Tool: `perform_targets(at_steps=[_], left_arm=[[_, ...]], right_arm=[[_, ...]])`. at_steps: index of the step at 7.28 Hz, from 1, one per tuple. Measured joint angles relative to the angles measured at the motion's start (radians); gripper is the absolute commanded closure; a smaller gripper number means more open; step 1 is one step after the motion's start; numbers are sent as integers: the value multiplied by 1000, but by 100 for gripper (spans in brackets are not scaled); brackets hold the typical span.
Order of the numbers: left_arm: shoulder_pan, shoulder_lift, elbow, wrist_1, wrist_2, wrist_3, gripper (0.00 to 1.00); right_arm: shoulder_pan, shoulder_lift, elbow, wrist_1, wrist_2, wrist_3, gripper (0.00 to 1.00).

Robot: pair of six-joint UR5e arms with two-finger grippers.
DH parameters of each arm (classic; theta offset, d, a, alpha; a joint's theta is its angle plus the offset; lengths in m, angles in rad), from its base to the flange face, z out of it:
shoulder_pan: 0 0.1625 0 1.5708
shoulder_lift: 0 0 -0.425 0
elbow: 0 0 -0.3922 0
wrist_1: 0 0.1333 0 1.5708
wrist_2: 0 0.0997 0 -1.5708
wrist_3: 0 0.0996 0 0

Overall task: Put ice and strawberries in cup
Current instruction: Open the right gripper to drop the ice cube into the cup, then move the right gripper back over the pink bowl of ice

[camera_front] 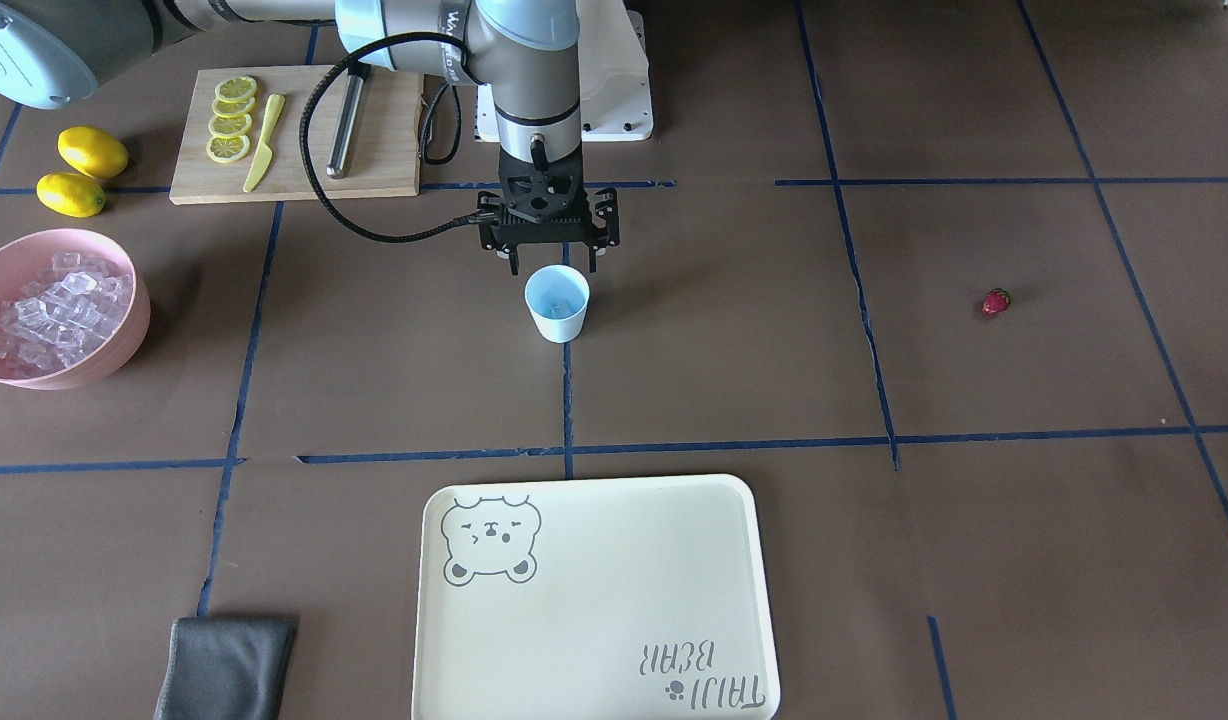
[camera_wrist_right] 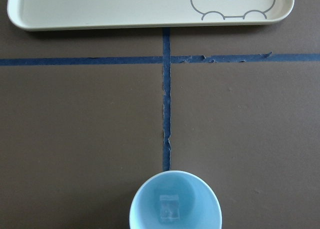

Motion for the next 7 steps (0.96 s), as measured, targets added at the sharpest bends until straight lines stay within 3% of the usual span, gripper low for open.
perform_targets(at_steps=[3,5,7], left_arm=[[0,0,-1,0,0,0,0],[0,0,-1,0,0,1,0],[1,0,0,0,0,2,0]], right_arm=[[90,-49,93,-79,51,-125,1],[214,-224,285,-150,157,-330,1],[330,-405,401,-156,245,-533,1]])
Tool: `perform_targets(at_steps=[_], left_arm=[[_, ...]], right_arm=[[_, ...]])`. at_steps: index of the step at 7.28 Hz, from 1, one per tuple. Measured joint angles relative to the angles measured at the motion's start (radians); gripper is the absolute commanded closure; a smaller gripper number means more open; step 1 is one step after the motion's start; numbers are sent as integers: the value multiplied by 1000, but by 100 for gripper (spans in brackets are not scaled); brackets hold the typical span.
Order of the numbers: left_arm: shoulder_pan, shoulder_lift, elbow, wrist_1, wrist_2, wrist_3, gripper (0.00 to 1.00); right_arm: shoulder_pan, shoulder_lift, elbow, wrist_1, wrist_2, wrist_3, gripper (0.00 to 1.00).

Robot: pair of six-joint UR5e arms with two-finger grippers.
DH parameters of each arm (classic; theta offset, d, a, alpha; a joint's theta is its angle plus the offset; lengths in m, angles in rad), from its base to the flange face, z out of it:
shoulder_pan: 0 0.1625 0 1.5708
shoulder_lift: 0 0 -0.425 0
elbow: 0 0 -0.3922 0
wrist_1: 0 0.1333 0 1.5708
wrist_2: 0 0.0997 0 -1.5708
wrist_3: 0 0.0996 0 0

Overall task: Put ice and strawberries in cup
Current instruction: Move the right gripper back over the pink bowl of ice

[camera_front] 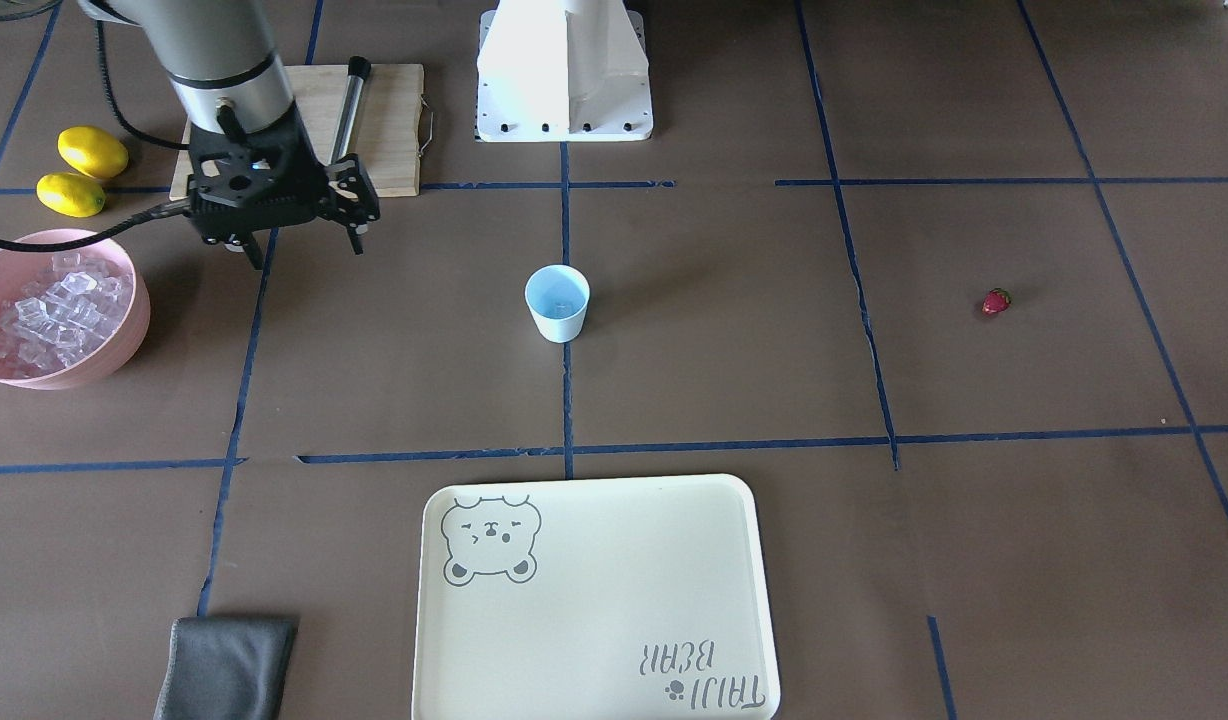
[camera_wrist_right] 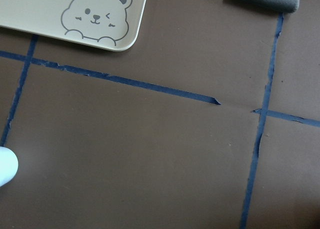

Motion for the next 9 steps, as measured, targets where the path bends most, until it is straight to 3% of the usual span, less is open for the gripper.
perform_targets(at_steps=[5,9], left_arm=[[3,0,3,0,0,3,0],[4,-1,0,0,0,3,0]], right_arm=[[209,-373,12,256,139,-346,1],[280,-553,-171,629,219,-428,5]])
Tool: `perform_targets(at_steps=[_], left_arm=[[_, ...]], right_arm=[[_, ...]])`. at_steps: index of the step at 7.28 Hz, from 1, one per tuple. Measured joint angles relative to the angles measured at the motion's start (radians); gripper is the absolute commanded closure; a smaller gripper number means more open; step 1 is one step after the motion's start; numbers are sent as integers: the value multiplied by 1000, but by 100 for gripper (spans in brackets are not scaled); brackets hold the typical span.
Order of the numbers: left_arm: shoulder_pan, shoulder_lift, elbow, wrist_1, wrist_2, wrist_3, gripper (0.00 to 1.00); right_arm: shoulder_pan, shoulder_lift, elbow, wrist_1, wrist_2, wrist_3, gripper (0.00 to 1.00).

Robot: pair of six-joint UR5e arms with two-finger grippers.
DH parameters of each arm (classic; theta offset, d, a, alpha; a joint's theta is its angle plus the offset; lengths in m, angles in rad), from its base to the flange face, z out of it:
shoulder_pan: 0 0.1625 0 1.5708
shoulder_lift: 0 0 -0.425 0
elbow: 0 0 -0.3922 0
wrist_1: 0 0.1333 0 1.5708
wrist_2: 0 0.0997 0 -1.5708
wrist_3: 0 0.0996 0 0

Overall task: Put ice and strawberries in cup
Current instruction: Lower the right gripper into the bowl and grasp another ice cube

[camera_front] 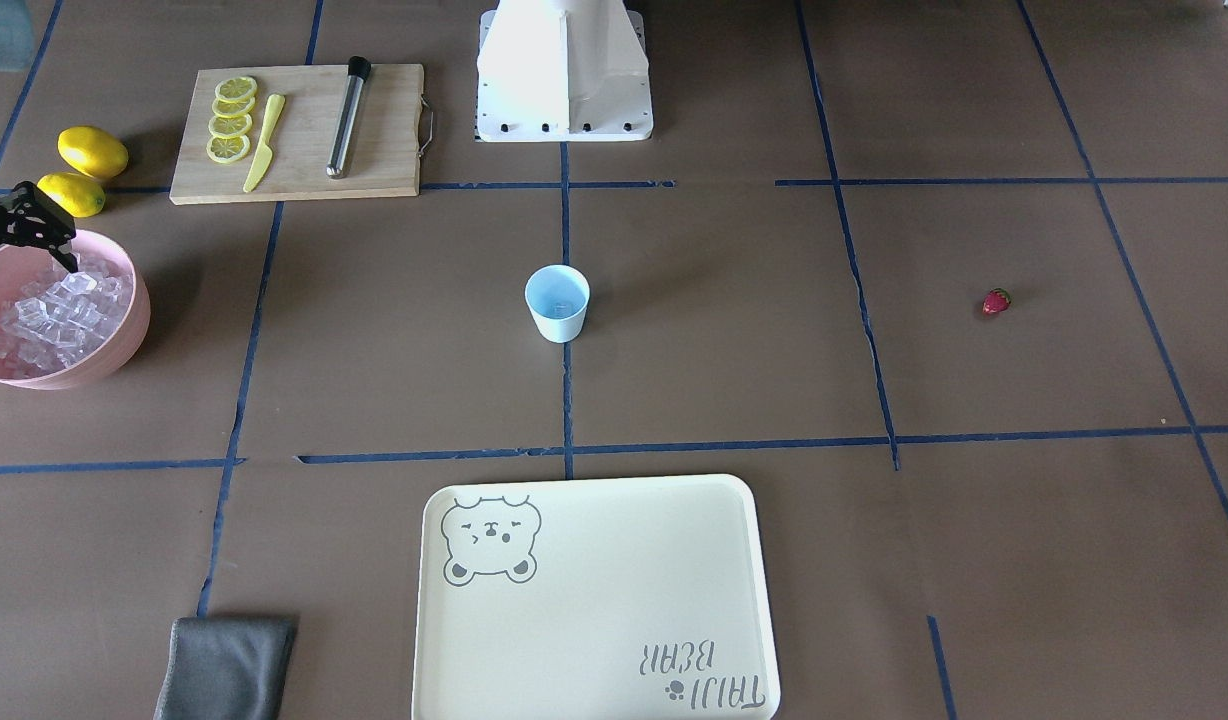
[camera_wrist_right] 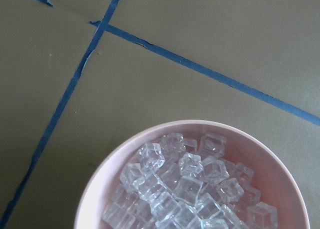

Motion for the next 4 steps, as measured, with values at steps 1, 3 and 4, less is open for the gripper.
perform_targets(at_steps=[1,3,4], left_arm=[[1,1,0,0,0,0,0],[1,1,0,0,0,-1,0],[1,1,0,0,0,-1,0]], right_arm=[[1,-9,-34,30,2,0,5],[0,-14,-75,46,1,0,5],[0,-12,-84,47,0,1,5]])
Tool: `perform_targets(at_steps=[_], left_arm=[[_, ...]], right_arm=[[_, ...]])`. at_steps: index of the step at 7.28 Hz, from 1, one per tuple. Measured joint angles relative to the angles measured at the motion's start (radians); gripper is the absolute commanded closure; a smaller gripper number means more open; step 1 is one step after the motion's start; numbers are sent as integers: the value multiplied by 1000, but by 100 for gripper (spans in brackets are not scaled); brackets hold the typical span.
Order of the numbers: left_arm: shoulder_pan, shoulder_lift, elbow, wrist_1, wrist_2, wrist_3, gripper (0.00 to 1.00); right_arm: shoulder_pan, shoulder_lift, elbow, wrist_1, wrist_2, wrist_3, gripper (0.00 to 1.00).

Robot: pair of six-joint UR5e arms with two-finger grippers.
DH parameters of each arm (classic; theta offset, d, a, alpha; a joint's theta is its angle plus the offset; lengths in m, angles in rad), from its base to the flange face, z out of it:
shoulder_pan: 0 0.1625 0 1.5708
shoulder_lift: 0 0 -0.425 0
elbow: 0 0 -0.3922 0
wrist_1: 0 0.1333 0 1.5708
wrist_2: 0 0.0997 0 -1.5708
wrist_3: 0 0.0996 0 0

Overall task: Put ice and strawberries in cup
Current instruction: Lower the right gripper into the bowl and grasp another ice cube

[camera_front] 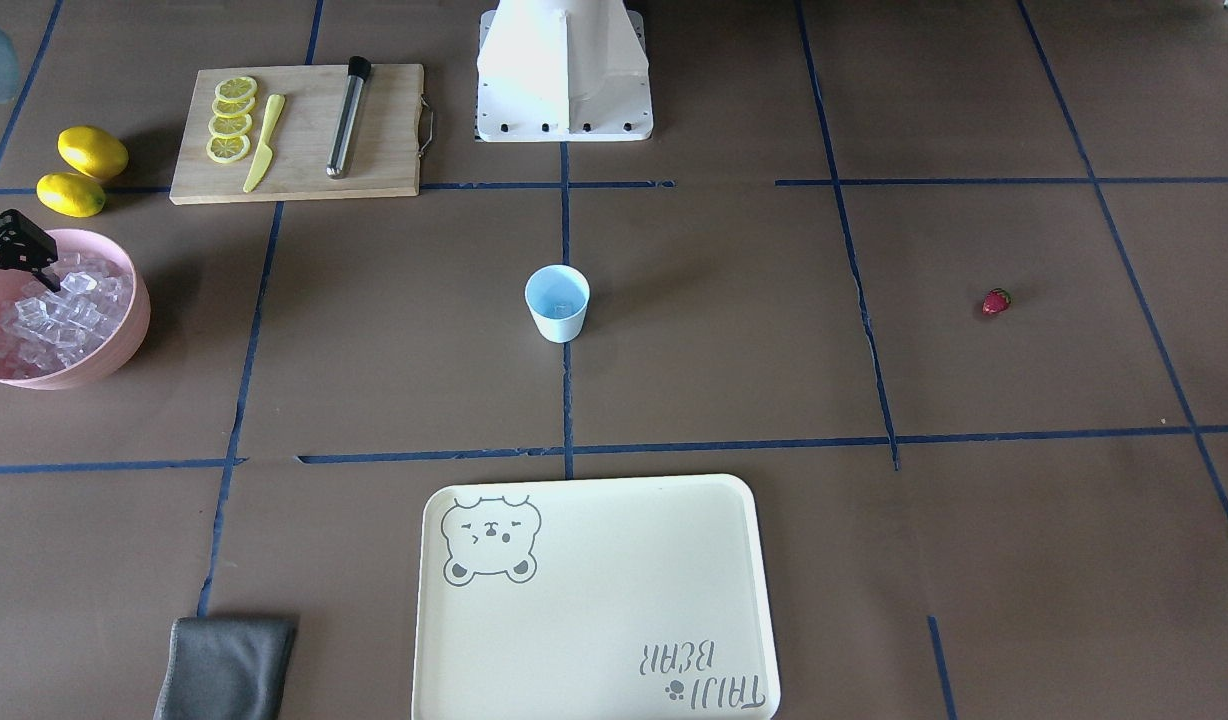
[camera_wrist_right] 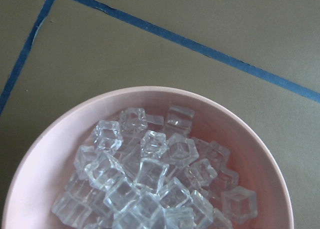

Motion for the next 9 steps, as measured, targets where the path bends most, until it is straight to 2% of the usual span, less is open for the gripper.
perform_targets(at_steps=[8,9], left_arm=[[0,-1,-1,0,0,-2,0],[0,-1,0,0,0,-2,0]], right_arm=[[-17,17,-28,2,-7,-3,10],[-20,18,-33,2,-7,-3,19]])
